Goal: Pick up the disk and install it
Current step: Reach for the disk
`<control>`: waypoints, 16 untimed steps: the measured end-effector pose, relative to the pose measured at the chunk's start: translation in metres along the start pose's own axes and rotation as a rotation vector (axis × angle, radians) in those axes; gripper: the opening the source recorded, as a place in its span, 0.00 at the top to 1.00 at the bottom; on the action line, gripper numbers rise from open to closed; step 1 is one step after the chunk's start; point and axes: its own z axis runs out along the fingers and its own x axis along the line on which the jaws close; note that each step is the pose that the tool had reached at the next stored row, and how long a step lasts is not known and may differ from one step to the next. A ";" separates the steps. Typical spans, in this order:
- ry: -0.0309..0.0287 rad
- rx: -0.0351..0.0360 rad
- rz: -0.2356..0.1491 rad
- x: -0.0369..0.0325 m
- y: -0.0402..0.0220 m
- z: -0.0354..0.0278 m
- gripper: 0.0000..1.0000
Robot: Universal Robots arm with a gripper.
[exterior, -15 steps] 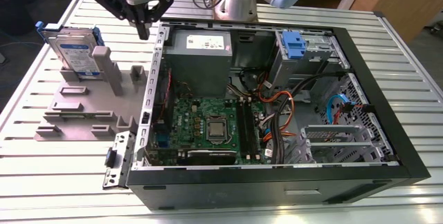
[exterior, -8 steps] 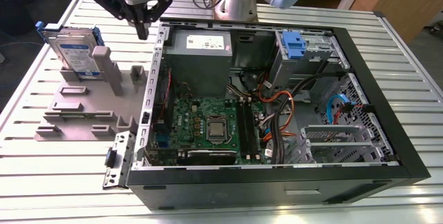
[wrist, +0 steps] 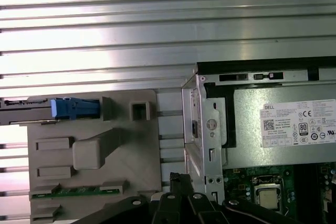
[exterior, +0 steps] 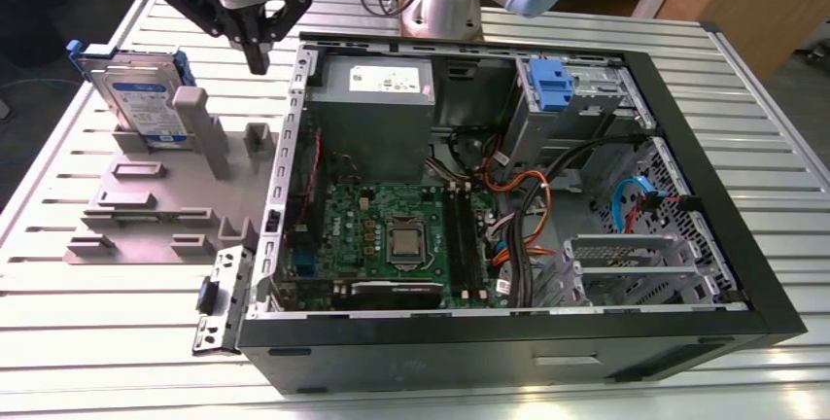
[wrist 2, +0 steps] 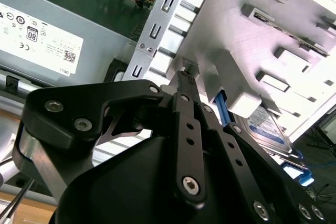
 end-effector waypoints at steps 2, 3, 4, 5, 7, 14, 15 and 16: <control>0.0000 0.0000 0.000 0.0004 0.0000 0.0000 0.89; 0.0001 0.0000 0.000 0.0005 0.0000 0.0000 0.89; 0.0001 0.0000 0.000 0.0038 -0.0003 0.0000 0.89; 0.0000 0.0000 0.000 0.0064 -0.0005 0.0001 0.89; 0.0000 0.0000 0.000 0.0066 -0.0005 0.0002 0.89; 0.0000 0.0000 0.000 0.0088 -0.0007 0.0003 0.89; 0.0001 0.0001 0.000 0.0094 -0.0008 0.0003 0.89; 0.0000 0.0001 0.000 0.0102 -0.0008 0.0003 0.89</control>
